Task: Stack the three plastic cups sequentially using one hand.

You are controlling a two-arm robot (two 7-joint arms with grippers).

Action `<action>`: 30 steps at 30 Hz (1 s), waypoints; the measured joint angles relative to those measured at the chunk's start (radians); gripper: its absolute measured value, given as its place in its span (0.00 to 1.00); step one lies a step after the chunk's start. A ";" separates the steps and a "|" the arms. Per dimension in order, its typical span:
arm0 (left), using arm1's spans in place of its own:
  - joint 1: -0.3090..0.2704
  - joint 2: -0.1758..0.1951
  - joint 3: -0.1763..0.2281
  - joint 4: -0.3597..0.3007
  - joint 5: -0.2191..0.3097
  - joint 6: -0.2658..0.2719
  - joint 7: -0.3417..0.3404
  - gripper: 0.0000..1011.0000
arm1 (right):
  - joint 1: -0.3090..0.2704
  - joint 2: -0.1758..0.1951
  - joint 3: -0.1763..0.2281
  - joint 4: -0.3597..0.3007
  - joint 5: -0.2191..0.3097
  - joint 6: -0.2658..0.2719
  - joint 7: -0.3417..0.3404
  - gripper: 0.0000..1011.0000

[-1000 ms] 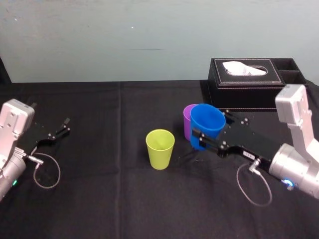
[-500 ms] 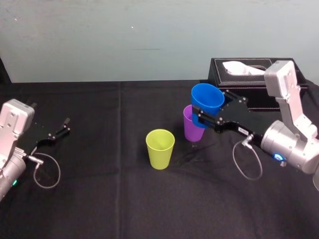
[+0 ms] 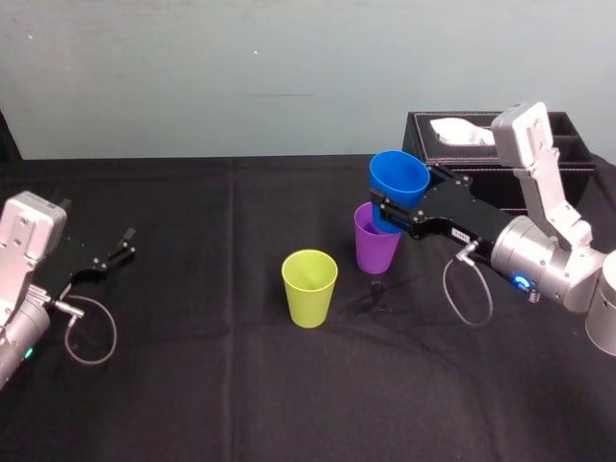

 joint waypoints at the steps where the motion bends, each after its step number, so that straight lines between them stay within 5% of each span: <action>1: 0.000 0.000 0.000 0.000 0.000 0.000 0.000 1.00 | 0.007 -0.005 -0.002 0.010 -0.004 0.000 0.000 0.71; 30: 0.000 0.000 0.000 0.000 0.000 0.000 0.000 1.00 | 0.070 -0.056 -0.020 0.123 -0.029 -0.008 0.015 0.71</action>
